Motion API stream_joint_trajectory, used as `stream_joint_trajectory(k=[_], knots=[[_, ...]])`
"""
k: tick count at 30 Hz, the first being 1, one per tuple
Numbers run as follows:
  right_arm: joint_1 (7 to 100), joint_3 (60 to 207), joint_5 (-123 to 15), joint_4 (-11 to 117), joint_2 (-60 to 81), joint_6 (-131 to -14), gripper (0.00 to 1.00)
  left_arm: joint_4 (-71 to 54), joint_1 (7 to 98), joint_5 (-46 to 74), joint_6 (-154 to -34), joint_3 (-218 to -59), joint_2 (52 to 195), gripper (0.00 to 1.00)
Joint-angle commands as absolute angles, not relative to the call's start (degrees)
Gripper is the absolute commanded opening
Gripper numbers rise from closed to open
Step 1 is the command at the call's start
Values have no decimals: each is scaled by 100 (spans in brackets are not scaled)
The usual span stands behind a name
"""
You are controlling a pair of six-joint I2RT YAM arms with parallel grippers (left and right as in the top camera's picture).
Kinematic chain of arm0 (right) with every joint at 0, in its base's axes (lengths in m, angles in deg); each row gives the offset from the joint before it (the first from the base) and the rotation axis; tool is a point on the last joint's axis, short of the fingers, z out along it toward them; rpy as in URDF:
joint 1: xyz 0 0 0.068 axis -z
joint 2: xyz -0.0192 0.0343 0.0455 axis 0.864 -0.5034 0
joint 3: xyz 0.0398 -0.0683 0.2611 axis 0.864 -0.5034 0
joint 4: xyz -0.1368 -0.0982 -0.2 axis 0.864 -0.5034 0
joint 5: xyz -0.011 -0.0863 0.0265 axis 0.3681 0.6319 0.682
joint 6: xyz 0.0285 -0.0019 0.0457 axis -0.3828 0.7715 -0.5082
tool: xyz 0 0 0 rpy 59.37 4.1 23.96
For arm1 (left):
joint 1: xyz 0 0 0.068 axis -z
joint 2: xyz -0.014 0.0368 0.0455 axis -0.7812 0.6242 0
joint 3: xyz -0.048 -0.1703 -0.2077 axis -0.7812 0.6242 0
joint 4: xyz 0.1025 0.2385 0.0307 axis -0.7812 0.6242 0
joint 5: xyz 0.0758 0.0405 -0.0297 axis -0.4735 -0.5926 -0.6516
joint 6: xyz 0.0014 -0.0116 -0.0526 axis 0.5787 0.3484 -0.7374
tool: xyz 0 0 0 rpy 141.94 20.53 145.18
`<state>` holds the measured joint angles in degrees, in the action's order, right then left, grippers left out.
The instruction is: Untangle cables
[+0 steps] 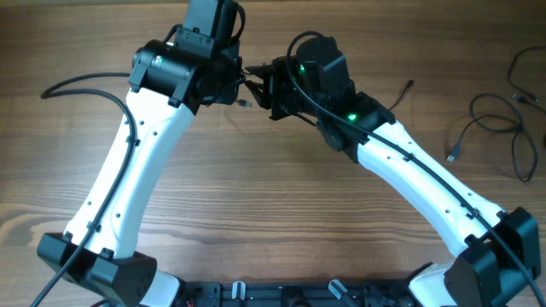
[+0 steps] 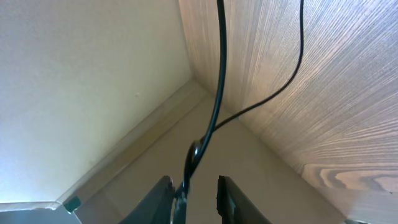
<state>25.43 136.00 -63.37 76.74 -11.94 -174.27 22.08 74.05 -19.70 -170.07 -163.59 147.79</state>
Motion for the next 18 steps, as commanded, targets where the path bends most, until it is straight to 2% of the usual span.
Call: stream_joint_trajectory(k=[1,14,17,18], knots=[[2551,13622,-6180,7705,-1279,-17261,27,2261,7359,-1896,-16826,-16364,14628,4],[2549,13622,-6182,7705,-1279,-17204,23,2302,7366,-1555,-16740,-16364,14624,4],[2549,13622,-6182,7703,-1279,-17145,6,2320,7366,-1551,-16740,-16364,14624,4],[2549,13622,-6182,7703,-1279,-17143,4,2326,7366,-1548,-16740,-16364,14624,4]])
